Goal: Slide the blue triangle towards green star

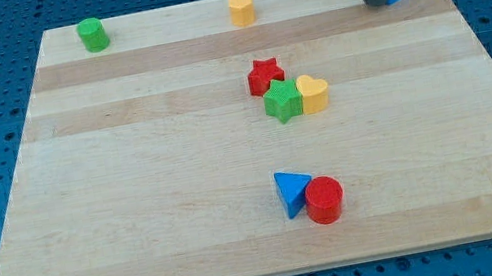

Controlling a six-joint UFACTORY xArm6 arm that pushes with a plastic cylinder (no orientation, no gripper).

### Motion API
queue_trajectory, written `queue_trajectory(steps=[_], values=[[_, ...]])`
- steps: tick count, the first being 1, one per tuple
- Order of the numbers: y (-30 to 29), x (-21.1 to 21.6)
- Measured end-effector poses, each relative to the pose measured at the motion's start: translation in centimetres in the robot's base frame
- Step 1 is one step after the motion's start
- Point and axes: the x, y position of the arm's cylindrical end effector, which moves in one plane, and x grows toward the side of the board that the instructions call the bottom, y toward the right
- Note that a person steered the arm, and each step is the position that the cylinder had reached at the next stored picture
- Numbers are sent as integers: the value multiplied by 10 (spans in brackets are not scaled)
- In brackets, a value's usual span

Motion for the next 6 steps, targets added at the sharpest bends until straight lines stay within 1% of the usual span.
queue_trajectory(steps=[2, 4, 5, 6], values=[[-2, 0], [-29, 46], [-39, 77], [-43, 81]])
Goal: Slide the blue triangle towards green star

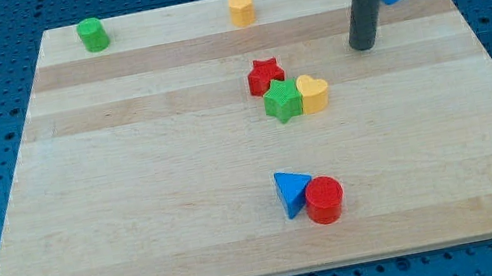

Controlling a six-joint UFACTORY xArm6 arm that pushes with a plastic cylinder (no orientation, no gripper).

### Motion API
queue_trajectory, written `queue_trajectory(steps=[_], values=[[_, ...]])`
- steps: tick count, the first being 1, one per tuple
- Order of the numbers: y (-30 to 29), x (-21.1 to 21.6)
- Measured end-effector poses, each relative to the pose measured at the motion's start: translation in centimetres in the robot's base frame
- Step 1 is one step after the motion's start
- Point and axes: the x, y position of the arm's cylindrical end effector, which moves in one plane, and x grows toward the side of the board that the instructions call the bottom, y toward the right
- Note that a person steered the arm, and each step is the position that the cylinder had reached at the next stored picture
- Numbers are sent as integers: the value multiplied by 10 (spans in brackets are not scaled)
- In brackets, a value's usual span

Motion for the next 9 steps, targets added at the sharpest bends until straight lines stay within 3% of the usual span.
queue_trajectory(steps=[2, 4, 6, 9], values=[[7, 76], [1, 188], [-61, 266], [-115, 248]])
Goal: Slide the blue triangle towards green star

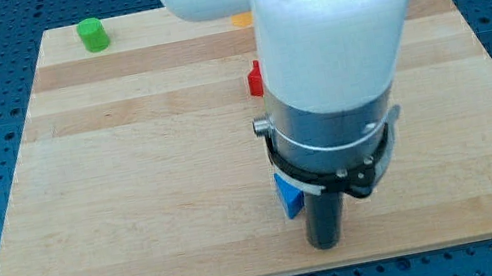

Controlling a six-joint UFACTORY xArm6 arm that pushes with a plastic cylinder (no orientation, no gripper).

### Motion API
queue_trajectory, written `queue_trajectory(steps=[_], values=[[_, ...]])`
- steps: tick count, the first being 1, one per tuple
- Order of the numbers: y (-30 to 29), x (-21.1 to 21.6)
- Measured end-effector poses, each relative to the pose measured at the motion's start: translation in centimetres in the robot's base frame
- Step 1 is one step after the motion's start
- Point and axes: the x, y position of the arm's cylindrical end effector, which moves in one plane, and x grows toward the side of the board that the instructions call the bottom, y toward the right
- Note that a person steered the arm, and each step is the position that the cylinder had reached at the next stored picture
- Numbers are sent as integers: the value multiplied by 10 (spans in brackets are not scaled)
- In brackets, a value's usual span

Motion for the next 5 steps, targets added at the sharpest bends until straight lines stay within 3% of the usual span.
queue_trajectory(steps=[5], values=[[-34, -55]])
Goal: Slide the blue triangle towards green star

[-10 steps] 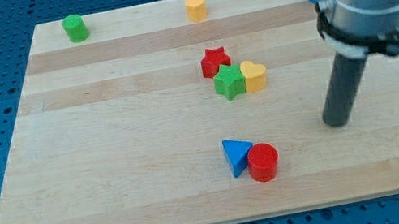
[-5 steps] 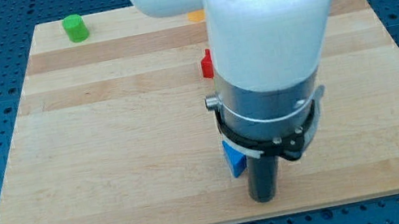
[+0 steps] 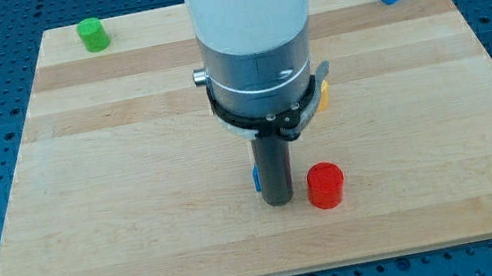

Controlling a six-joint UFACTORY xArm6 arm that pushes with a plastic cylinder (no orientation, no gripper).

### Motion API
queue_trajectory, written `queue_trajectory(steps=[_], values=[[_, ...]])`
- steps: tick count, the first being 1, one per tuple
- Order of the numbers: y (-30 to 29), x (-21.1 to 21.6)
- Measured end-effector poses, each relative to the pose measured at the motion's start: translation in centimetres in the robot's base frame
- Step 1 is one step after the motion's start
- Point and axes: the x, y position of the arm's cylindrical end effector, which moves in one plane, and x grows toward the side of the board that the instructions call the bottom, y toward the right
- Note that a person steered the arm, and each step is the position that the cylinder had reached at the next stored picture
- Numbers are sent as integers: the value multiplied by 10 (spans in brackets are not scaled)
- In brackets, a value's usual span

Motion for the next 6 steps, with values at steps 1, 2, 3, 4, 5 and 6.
queue_trajectory(steps=[1, 2, 3, 4, 5, 6], values=[[0, -17], [0, -34], [0, -54], [0, -74], [0, -92], [-5, -98]])
